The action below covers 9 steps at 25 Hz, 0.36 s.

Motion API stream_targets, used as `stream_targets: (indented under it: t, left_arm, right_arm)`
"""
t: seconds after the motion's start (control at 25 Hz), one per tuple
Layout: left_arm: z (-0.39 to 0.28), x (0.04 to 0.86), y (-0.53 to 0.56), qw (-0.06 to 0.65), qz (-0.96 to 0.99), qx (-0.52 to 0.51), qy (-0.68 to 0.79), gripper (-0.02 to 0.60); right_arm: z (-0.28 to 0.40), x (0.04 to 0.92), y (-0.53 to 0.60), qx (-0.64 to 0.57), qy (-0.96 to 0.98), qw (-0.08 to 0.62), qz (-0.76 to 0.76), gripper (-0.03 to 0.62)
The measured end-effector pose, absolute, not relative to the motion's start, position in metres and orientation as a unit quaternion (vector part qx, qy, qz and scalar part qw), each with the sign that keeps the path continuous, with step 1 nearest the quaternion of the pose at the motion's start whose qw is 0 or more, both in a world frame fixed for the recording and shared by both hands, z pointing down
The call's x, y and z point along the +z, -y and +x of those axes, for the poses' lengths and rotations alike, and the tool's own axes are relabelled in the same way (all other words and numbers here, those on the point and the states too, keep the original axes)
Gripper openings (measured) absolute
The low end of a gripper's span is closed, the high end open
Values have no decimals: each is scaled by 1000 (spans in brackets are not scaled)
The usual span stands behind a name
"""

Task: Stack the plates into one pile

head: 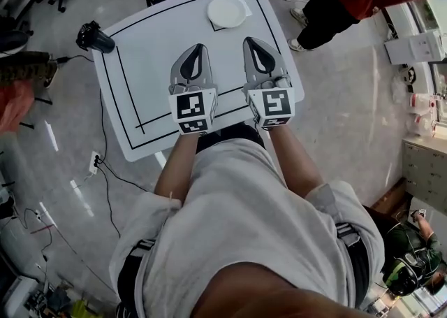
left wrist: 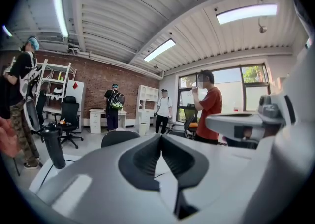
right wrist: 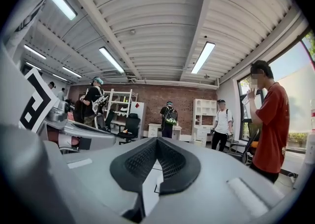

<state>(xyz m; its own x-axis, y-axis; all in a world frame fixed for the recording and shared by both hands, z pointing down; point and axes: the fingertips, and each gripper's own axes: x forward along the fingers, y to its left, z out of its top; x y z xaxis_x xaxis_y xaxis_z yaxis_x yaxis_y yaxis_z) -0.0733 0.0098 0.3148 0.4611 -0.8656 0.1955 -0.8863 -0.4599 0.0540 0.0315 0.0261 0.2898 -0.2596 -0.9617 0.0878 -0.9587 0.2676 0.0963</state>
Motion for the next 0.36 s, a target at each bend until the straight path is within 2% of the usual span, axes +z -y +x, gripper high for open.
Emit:
stream_targets:
  t: [0.36]
  left_arm:
    - [-83, 312, -34, 67, 854, 70, 511, 3]
  right_arm:
    - [23, 283, -50, -16, 789, 58, 611, 0]
